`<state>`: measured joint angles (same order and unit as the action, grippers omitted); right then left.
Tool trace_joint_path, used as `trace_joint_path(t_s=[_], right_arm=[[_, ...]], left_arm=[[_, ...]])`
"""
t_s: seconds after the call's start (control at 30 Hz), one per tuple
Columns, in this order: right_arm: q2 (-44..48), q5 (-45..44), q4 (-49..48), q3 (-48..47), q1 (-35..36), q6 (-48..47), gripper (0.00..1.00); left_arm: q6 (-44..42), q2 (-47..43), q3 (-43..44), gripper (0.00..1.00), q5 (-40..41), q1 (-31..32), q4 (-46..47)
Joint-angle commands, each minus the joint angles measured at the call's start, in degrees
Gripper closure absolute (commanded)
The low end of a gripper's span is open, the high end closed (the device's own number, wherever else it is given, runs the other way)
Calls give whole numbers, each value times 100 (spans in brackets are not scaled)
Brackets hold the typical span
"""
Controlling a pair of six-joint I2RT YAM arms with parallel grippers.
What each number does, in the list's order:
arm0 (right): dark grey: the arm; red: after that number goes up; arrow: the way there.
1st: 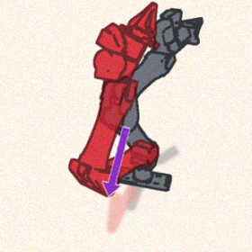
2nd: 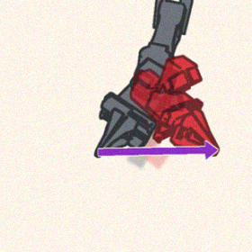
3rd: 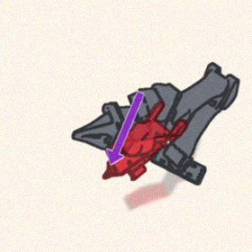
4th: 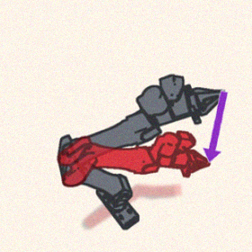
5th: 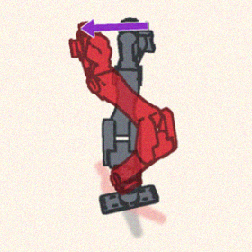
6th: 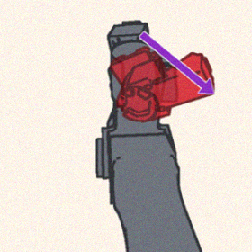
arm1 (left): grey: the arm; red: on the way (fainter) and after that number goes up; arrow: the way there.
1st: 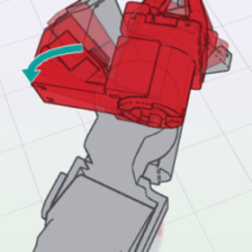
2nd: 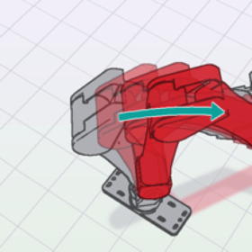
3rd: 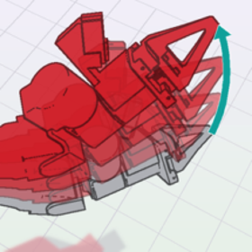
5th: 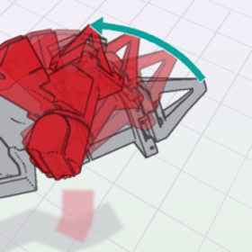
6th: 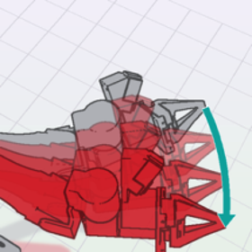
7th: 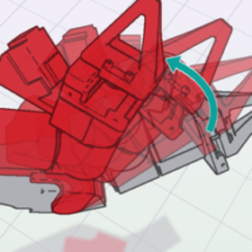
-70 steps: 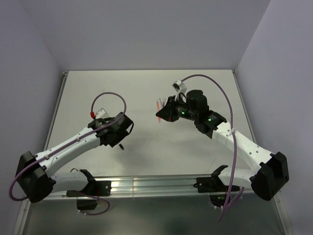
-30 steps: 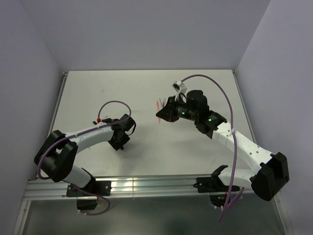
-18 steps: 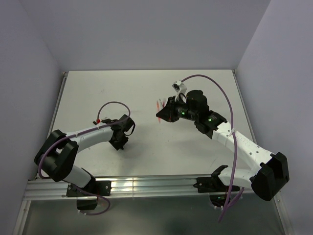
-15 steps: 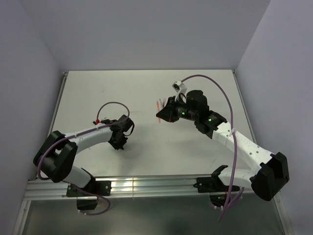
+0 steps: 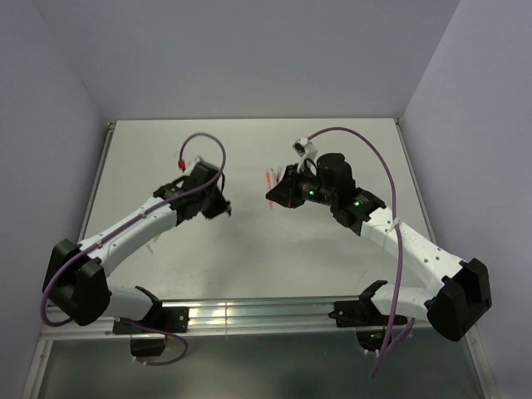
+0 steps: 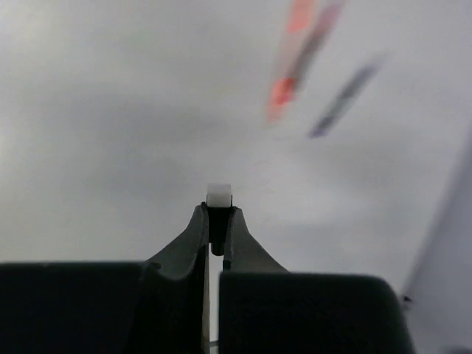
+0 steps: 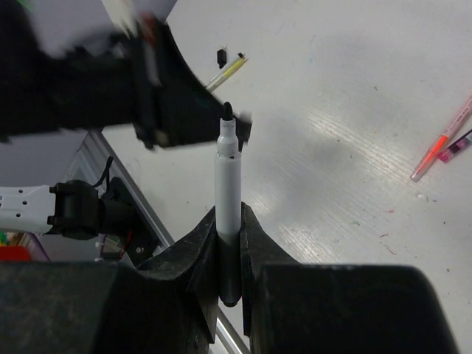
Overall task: Insert the pens into the pen caps
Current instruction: Insert the pen cap onto the pen.
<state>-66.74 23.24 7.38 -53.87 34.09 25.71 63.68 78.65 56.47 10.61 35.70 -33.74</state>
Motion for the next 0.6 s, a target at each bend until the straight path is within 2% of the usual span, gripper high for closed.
trace_joint_path(t_s=[0.0, 0.03, 0.17, 0.3, 0.47, 0.57], right_arm=[[196, -13, -219, 69, -34, -58, 100], [266, -4, -324, 95, -34, -23, 100], [372, 311, -719, 280, -34, 144, 100], [469, 576, -1290, 508, -7, 425, 100], [251, 883, -1713, 395, 37, 733, 100], [4, 1094, -2055, 324, 72, 961, 100]], left_arm=[[-1479, -351, 1136, 100, -1172, -326, 1543], [-1768, -307, 1330, 100, -1671, -475, 1711], [-2079, -210, 1674, 100, -2746, -599, 3351], [-2211, -61, 1736, 100, -3091, -617, 4119], [-1781, -288, 973, 100, -3881, -731, 5349], [-1604, -517, 507, 100, -3900, -749, 5983]])
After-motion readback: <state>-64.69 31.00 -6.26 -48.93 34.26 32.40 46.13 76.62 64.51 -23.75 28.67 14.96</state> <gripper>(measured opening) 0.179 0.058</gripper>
